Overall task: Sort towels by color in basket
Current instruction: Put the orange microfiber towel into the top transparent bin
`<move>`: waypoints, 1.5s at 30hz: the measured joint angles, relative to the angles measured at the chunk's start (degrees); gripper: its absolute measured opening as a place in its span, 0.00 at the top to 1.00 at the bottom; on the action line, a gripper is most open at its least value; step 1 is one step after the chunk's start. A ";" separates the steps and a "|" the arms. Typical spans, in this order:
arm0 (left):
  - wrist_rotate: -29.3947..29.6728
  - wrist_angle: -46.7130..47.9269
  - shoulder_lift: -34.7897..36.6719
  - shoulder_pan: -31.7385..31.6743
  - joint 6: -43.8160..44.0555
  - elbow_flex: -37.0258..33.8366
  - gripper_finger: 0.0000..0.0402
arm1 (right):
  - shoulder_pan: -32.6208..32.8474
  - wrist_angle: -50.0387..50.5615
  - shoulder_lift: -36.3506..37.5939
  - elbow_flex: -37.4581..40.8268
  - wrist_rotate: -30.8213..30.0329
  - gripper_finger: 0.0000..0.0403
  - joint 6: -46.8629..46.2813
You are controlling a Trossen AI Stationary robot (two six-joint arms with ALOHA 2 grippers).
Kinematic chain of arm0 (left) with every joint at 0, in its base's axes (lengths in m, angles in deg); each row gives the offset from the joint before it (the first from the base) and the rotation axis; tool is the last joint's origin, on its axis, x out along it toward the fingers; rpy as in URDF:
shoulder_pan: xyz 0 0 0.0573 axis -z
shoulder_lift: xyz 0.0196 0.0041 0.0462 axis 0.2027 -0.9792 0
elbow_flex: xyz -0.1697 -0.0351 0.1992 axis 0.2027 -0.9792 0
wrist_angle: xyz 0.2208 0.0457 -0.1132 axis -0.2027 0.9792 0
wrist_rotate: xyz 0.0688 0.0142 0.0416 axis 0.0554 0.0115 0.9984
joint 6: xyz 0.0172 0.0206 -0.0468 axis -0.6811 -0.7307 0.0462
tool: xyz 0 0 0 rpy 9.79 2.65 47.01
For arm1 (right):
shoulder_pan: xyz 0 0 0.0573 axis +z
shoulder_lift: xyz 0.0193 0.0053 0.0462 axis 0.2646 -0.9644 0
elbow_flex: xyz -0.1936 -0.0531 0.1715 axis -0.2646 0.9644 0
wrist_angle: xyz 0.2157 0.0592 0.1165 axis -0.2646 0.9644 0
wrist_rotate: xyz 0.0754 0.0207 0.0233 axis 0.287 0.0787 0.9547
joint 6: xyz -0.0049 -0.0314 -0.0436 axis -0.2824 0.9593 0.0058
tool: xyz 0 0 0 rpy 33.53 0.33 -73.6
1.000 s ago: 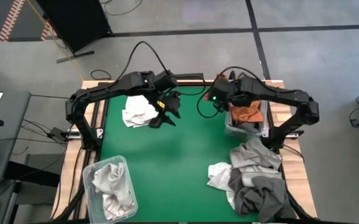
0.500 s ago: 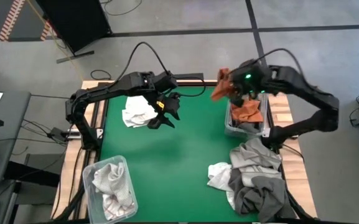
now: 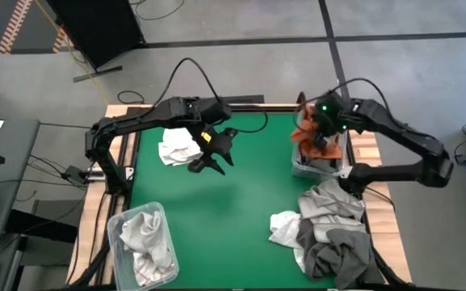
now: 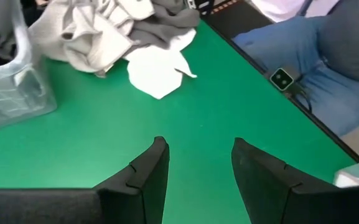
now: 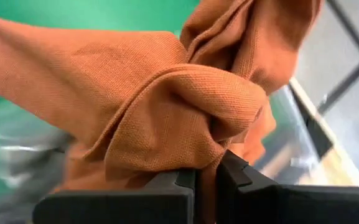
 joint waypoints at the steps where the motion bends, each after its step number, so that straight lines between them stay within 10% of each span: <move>1: 0.01 0.02 0.00 0.23 0.04 0.00 0.58 | -1.38 -0.08 0.16 1.55 0.21 0.90 -0.05; 14: 0.04 1.08 0.00 1.04 -0.75 0.00 0.58 | -13.15 -6.05 -2.86 19.73 10.67 0.90 -1.57; 28: 1.51 1.25 0.00 1.04 2.82 0.00 0.58 | -11.53 -7.10 -12.10 18.66 7.58 0.78 -3.53; 45: 5.75 2.61 0.00 1.04 3.69 0.01 0.58 | -7.52 6.12 -2.07 6.49 7.86 0.25 -9.60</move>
